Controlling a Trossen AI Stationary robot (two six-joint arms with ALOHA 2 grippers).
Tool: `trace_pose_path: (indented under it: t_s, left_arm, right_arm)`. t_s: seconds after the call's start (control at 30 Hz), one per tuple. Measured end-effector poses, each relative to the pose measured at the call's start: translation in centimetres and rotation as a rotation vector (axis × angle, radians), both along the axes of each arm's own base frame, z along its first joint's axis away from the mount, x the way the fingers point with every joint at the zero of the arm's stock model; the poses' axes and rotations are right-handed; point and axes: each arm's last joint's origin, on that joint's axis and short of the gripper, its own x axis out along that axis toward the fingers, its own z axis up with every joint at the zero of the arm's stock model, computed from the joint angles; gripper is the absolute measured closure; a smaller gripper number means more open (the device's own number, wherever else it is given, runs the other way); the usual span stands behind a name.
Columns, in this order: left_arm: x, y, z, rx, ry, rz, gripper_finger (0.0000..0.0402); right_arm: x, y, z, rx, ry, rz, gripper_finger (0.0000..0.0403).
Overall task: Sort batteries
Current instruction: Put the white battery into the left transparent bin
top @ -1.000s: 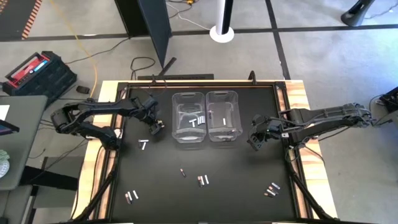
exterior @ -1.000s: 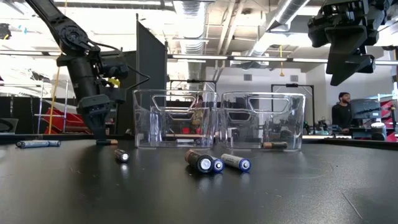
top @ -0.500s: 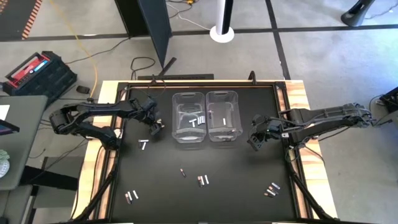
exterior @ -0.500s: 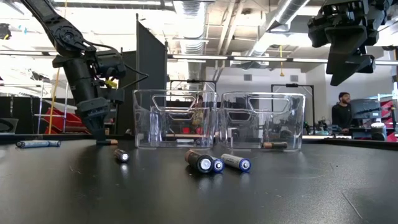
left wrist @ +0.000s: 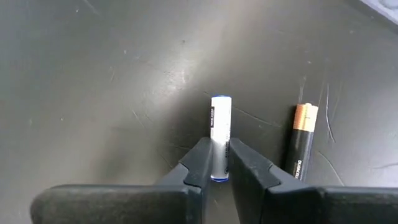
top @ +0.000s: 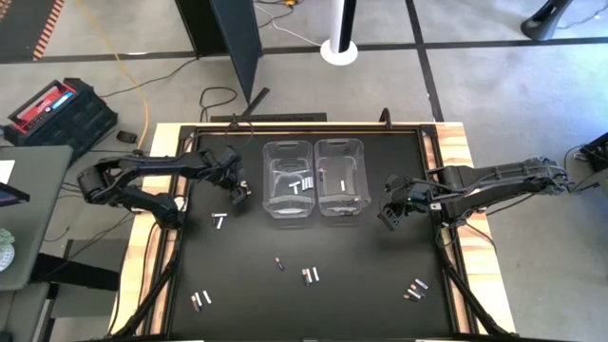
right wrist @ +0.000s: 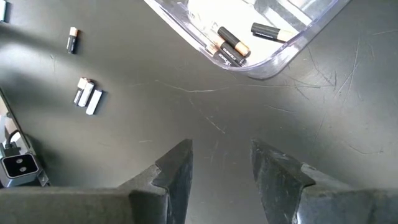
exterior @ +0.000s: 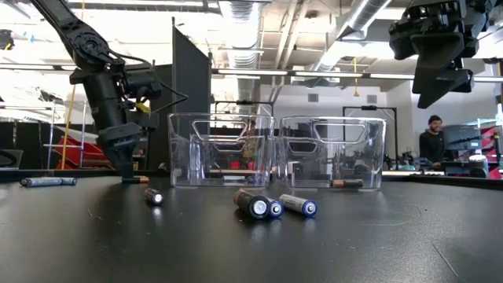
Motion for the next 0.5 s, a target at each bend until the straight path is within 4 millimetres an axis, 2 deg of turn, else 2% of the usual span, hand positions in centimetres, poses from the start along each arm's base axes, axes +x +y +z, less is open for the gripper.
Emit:
trace_pose_path:
  t_s: [0.3, 0.5]
  left_arm:
    - [0.1, 0.2, 1.9, -0.051, 0.069, 0.036, 0.0363]
    - [0.0, 0.0, 4.3, -0.057, 0.036, 0.067, 0.0360]
  right_arm:
    - [0.0, 0.0, 0.0, -0.001, 0.000, 0.002, 0.0223]
    - [0.0, 0.0, 0.0, -0.005, 0.000, 0.008, 0.0223]
